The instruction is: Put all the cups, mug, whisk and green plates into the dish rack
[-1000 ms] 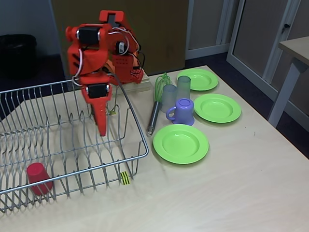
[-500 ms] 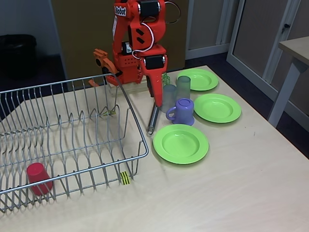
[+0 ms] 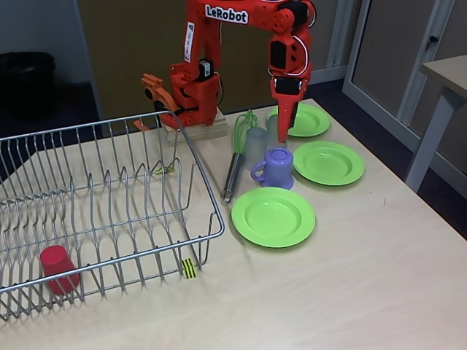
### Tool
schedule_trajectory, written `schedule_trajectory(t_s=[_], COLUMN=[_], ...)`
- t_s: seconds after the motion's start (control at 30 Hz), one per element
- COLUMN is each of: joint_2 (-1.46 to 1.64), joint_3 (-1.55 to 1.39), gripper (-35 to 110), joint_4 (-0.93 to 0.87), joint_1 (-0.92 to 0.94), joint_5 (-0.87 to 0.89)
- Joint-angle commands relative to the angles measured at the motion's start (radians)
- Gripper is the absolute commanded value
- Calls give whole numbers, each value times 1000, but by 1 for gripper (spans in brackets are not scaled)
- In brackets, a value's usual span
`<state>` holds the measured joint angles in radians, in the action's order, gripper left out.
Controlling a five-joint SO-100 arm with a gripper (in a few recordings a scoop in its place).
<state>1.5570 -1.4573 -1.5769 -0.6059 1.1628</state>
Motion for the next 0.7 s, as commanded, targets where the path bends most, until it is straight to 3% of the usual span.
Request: schedule_trajectory(t_s=[0.0, 0.3, 0.67], joint_2=[38, 127, 176], joint_3=[-81, -462, -606], gripper=[35, 37, 44], joint_4=[86, 449, 505], joint_1=[-80, -179, -146], joint_5=[118, 241, 101])
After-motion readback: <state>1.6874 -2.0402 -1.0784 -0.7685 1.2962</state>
